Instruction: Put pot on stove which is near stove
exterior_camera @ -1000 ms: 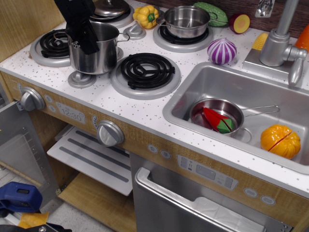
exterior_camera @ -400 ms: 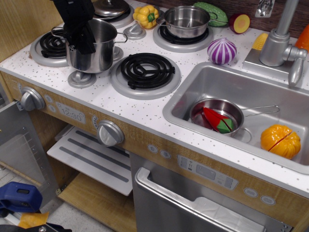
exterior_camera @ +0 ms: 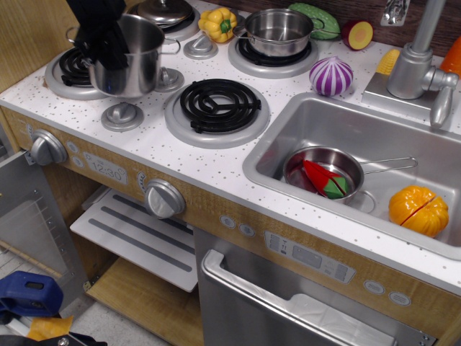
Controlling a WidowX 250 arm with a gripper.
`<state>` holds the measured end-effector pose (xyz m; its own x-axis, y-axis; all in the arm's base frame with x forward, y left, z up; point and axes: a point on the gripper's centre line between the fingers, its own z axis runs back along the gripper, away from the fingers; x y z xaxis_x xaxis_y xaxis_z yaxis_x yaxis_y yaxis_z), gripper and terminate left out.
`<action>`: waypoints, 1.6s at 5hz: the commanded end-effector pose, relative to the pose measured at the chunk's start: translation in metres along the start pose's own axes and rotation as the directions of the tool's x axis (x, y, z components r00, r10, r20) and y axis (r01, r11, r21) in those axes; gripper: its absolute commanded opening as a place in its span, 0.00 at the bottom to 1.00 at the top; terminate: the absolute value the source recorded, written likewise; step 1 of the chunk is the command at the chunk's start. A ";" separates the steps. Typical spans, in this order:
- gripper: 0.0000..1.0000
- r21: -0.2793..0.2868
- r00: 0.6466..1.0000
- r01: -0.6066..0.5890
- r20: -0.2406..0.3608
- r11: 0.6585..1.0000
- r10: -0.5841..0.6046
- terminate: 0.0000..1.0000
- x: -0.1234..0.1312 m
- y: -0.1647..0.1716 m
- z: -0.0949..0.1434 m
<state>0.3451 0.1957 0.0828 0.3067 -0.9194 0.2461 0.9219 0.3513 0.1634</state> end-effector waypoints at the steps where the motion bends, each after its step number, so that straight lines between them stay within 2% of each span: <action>1: 0.00 0.098 0.994 0.106 -0.026 0.990 -0.104 0.00 -0.019 0.026 0.045; 2: 0.00 0.084 0.989 0.150 0.005 0.985 -0.151 0.00 -0.033 0.034 0.046; 4: 0.00 0.092 0.975 0.221 0.015 0.971 -0.224 0.00 -0.057 0.042 0.041; 6: 0.00 0.134 0.960 0.275 0.012 0.952 -0.279 0.00 -0.074 0.042 0.030; 7: 1.00 0.149 0.954 0.290 0.032 0.945 -0.298 0.00 -0.077 0.043 0.029; 8: 1.00 0.149 0.954 0.290 0.032 0.945 -0.298 0.00 -0.077 0.043 0.029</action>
<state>0.3562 0.2731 0.0737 0.0027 -0.9650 0.2624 0.9437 0.0892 0.3186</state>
